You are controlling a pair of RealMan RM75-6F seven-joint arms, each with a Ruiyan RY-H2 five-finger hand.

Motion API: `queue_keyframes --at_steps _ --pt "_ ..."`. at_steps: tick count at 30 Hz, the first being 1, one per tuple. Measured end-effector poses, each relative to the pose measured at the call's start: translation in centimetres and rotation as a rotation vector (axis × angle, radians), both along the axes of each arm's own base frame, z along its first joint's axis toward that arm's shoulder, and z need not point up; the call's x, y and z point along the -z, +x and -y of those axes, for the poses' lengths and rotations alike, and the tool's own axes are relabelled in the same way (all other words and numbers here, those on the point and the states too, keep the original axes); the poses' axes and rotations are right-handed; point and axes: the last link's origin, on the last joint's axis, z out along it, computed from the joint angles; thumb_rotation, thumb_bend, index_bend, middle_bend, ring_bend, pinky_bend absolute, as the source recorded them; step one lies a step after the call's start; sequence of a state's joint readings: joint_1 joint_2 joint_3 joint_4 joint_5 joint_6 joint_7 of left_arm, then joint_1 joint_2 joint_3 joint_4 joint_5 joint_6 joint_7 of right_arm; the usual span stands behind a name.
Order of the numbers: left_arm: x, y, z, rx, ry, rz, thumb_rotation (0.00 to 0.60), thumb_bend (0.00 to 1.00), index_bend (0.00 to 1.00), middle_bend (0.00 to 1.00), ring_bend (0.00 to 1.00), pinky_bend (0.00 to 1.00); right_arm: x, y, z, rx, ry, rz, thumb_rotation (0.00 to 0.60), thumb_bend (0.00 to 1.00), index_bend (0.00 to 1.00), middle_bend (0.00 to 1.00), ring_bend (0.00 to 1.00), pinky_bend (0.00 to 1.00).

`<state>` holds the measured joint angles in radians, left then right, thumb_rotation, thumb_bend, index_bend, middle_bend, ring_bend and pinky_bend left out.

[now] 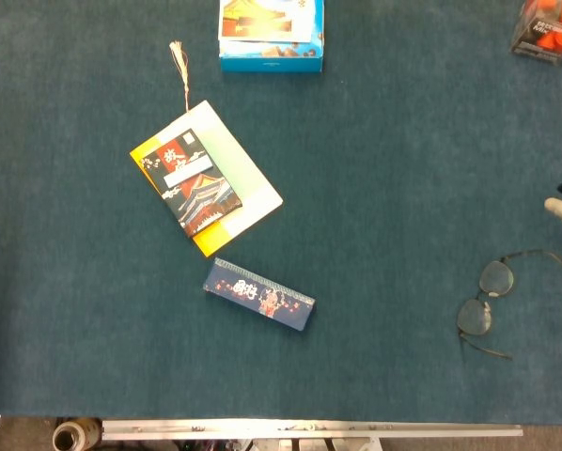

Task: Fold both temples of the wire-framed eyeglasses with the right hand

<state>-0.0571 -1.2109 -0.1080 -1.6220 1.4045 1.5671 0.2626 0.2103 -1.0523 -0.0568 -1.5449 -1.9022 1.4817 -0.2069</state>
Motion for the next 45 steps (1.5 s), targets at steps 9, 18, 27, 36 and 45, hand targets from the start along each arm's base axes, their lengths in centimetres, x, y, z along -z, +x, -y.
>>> queue_keyframes --at_steps 9,18,27,36,45 --pt "0.5 -0.4 -0.1 -0.009 -0.016 -0.005 0.600 0.49 0.57 0.51 0.43 0.52 -1.9 -1.1 -0.4 -0.034 -0.028 -0.016 0.600 0.21 0.29 0.27 0.15 0.27" --pt "0.8 -0.5 -0.1 -0.014 -0.019 -0.011 0.600 0.49 0.57 0.51 0.43 0.52 -3.0 -2.6 -0.4 -0.053 -0.061 -0.082 0.600 0.21 0.29 0.27 0.15 0.27" --pt "0.6 -0.5 -0.1 -0.020 -0.017 -0.001 0.600 0.49 0.57 0.51 0.43 0.52 -1.7 -3.4 0.9 -0.069 -0.055 -0.083 0.600 0.21 0.29 0.27 0.15 0.27" --pt "0.5 -0.6 0.0 -0.022 -0.018 0.003 0.600 0.49 0.57 0.51 0.43 0.52 -0.5 -4.4 1.9 -0.055 -0.042 -0.061 0.600 0.21 0.29 0.27 0.15 0.27" --pt "0.5 -0.6 0.0 -0.028 -0.021 0.003 0.600 0.49 0.57 0.51 0.43 0.52 0.8 -4.8 2.2 -0.049 -0.013 -0.033 0.600 0.21 0.29 0.27 0.15 0.27"
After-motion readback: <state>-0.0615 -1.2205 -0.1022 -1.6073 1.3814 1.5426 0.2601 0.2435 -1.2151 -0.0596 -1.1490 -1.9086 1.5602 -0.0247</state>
